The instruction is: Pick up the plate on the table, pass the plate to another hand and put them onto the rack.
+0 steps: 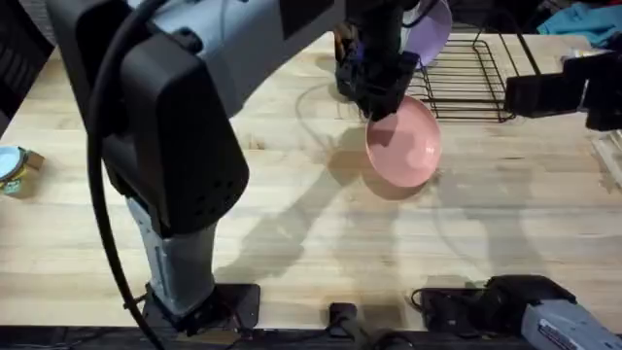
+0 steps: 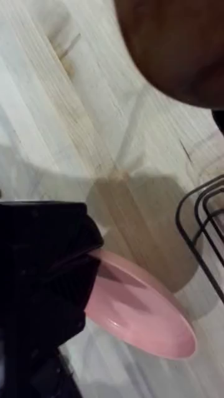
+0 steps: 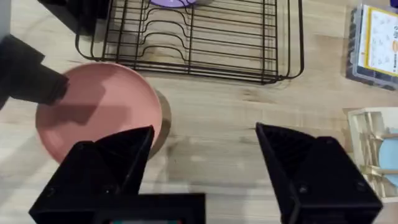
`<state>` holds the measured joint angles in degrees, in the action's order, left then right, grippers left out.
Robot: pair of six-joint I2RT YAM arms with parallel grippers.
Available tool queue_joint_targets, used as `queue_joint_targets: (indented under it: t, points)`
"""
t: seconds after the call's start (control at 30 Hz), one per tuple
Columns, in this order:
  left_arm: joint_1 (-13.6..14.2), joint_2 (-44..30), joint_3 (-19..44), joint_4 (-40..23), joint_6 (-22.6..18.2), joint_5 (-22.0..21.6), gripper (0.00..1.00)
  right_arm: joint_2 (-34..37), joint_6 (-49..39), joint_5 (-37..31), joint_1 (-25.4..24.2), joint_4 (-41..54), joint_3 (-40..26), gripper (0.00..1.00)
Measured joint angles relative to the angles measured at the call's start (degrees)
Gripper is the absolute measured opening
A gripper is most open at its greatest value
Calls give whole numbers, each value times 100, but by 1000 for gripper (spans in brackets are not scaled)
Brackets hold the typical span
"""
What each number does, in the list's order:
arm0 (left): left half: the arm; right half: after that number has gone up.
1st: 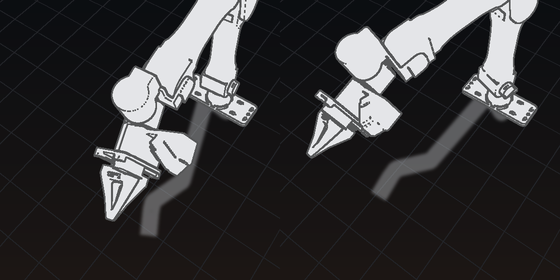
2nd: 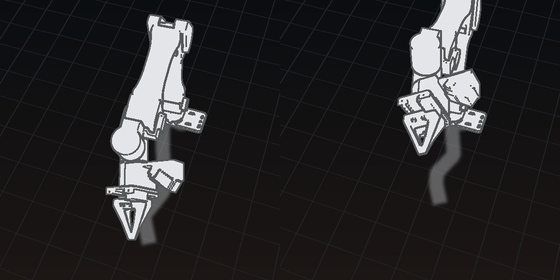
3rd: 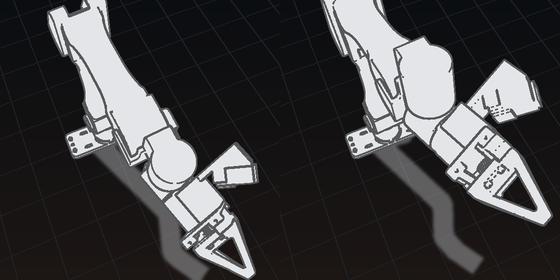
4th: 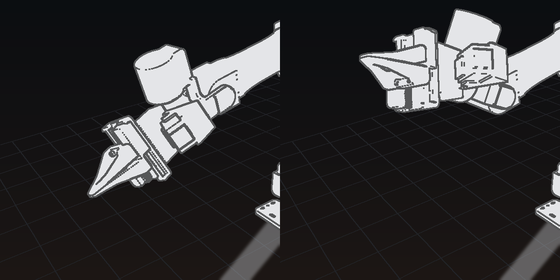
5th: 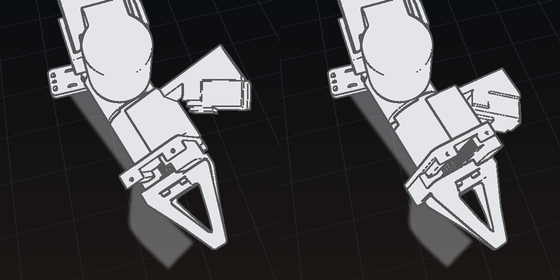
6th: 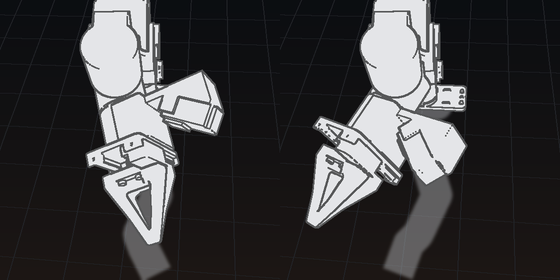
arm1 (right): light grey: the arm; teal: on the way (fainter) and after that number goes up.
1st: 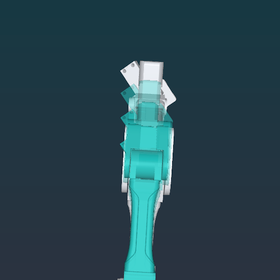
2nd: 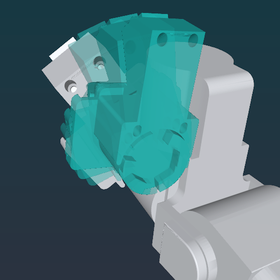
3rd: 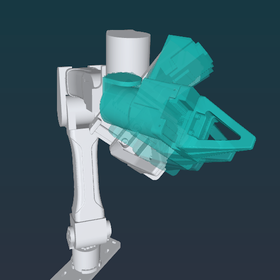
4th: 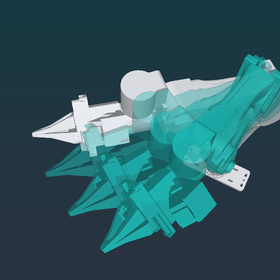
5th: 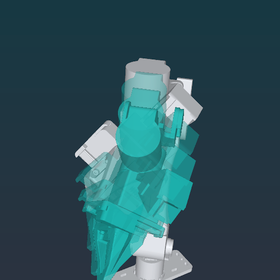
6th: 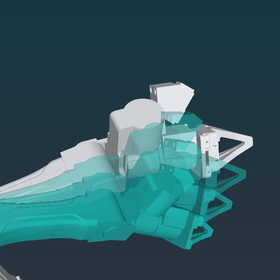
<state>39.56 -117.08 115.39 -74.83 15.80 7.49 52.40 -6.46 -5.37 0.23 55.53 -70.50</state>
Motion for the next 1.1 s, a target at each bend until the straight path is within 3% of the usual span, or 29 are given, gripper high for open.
queue_joint_targets:
  t: [0.47, 0.67, 0.9, 1.1]
  points:
    - [-30, 0, 14, -7, -107, 242, 42, 0, 36, 2, 0, 177, 0, 996]
    - [-30, 0, 438, -37, -110, 242, 42, 0, 185, 4, 0, 638, 0, 996]
    - [-30, 0, 917, -37, -110, 248, 42, 0, 1081, 6, 0, 1049, 0, 996]
    - [-30, 2, 970, -39, -110, 264, 41, 0, 2218, 119, 0, 925, 0, 996]
